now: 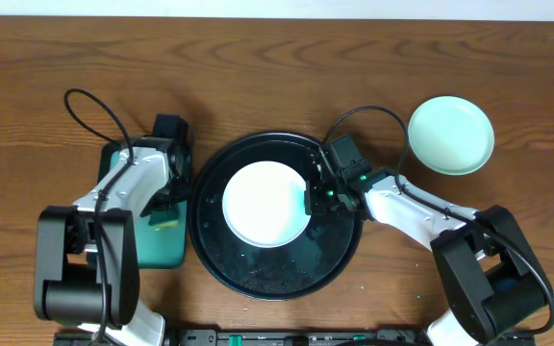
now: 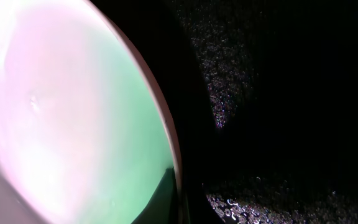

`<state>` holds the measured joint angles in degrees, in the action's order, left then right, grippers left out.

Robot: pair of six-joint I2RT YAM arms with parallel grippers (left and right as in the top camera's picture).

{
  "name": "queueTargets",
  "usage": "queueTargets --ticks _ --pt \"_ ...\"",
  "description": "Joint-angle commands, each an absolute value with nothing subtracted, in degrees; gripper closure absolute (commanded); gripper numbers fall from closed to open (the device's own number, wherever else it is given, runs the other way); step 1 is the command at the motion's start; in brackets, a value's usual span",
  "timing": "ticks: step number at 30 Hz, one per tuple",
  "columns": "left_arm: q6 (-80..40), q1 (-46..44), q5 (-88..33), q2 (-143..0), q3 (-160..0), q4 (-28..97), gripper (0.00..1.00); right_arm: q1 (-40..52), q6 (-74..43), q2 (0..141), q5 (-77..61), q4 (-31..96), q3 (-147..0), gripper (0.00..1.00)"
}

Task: Clean dirty plates on tray and stack at the side
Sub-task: 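Return the sponge to the teal tray with the left gripper, then lift the white plate off the black tray with the right gripper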

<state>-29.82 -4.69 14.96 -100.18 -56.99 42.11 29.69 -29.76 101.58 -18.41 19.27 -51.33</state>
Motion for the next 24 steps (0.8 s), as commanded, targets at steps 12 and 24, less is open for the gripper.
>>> queueTargets --ticks 12,24 --pt "-31.6 -4.4 -0.5 -66.9 -57.1 48.6 0.24 29.5 -29.5 103.3 -16.1 20.6 -49.8 0.98" --pt "-31.6 -4.5 -12.3 -57.3 -57.1 54.2 0.21 29.3 -29.1 100.6 -33.6 18.5 -49.8 0.98"
